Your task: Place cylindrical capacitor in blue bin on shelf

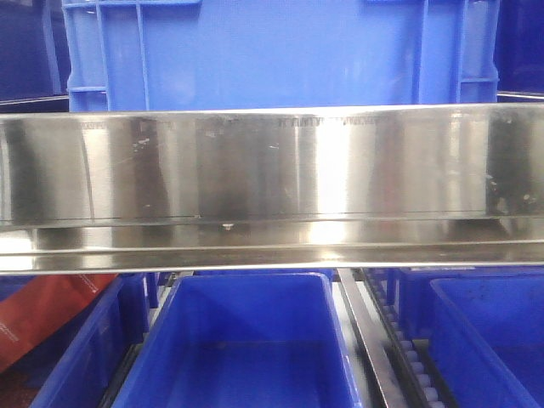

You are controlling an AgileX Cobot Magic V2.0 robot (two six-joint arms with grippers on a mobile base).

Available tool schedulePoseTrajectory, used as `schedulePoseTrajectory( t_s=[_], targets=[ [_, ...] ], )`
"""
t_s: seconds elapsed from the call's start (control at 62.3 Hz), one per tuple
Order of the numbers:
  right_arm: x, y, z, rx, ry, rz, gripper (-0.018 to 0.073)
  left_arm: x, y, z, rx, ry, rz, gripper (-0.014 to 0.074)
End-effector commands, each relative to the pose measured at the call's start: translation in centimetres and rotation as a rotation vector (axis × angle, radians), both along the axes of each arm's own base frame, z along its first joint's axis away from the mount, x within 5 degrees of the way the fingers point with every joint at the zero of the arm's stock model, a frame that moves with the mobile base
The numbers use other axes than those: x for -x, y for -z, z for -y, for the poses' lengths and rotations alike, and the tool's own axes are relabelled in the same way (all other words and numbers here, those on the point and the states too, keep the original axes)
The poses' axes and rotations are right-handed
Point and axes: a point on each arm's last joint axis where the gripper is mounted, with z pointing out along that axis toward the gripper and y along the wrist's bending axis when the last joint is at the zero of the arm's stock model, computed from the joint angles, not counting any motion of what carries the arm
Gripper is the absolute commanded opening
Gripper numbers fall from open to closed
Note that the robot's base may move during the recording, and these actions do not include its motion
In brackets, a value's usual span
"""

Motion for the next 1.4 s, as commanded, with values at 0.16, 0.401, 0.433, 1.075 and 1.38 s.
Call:
schedulePoseTrajectory(
  t_s=[0.16, 0.401, 0.433, 1.075, 1.38],
  targets=[
    [2.8, -2.8, 1.3, -0.005, -0.009, 0.013, 0.045, 2.4, -3.2, -1.5, 0.053, 0.012, 0.051, 0.0265],
    [6.3, -4.9, 3.0, 0.003, -0.019, -0.004, -0.0056, 5.6, -6.5, -3.8, 0.093, 0.022, 0.11, -0.0111],
    [6.8, -5.0, 3.2, 0.009, -0.022, -0.016, -0.0135, 6.0, -6.9, -4.2, 0.101, 0.023, 0.121, -0.0111],
    [15.6, 1.1, 7.8, -0.038, -0.008, 0.17, -0.0165, 14.5, 3.0, -10.8, 0.075, 0.009, 0.085, -0.0111],
    [18.8, 6.0, 9.5, -0.032, -0.008, 0.158, -0.0165, 18.6, 6.5, -14.0, 0.118, 0.01, 0.138, -0.0111]
  ],
)
